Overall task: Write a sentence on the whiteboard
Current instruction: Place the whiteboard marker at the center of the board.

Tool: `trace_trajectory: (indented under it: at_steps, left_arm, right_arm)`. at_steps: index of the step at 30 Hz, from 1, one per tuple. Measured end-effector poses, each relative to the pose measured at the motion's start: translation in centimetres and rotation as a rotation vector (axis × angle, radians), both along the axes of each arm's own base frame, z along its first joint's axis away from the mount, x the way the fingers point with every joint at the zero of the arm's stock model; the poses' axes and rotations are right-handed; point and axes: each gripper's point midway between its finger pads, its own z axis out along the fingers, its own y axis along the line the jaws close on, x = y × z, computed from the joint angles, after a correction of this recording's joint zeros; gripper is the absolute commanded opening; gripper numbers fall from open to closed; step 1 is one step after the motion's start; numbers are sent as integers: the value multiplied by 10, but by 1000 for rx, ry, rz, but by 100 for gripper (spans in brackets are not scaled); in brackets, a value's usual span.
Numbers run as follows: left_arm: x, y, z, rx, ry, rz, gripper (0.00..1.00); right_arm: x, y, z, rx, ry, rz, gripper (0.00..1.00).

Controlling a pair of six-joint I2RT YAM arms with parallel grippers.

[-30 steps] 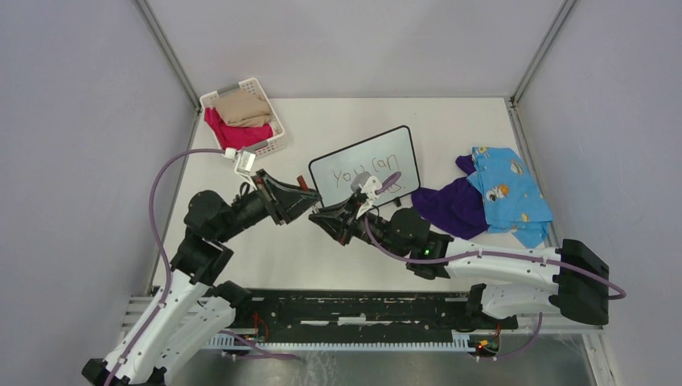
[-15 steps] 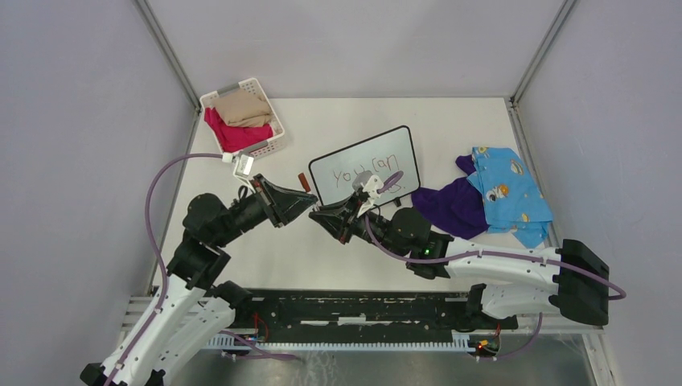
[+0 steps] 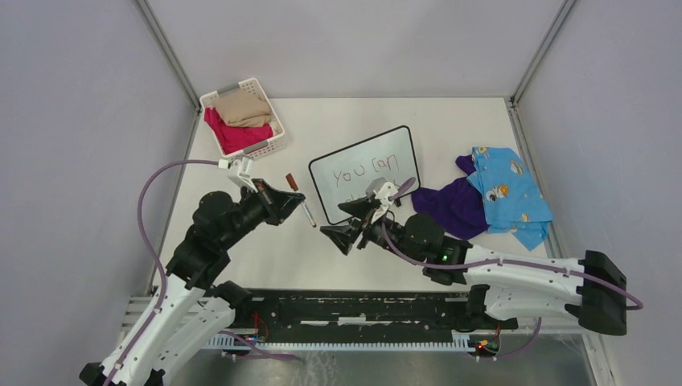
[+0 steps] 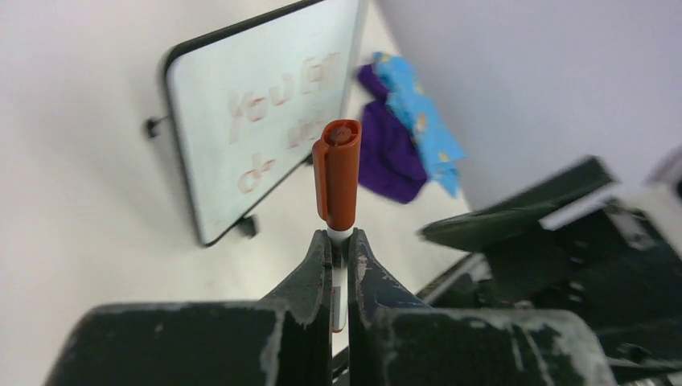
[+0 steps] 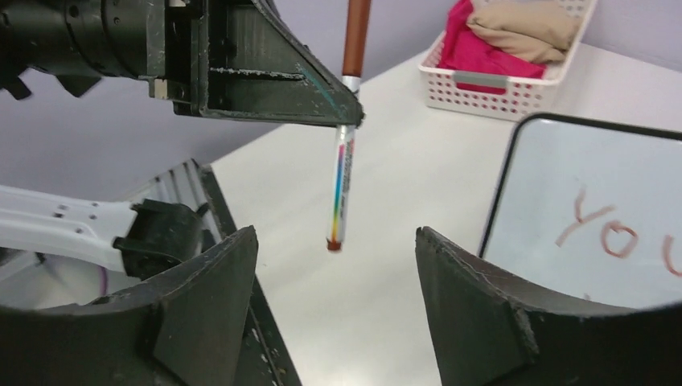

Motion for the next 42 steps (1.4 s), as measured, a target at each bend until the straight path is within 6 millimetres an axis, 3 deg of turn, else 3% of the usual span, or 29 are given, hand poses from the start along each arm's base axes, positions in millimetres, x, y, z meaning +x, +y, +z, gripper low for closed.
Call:
trace_trajectory:
  at_steps: [4,9,12,16,21,25,35,42]
  left_arm:
    - [17,33,-48,177,160,198,2]
    - [18,70,-103,374,329,367,2]
    - [21,80,-124,448,386,411,2]
    - [32,84,-160,546,496,438,2]
    - [42,92,-211,667,661,457,2]
    - [50,96,-228,694,718,473,2]
    - [102,93,-252,667,809,468,2]
    - [110,91,-266,627,851,433,4]
  right_arm:
    - [4,-35,-16,-84,-1,-85,78]
    - [10,-88,-40,-171,0,-221,76]
    - [14,-114,-69,-246,20,-300,76]
    - [16,-133,-100,-340,39,-351,74]
    - [18,-146,-106,-371,42,-395,74]
    - [18,-158,-107,-352,36,-425,73]
    - [18,-175,-119,-381,40,-466,73]
    - [19,-180,-124,-389,46,-482,73]
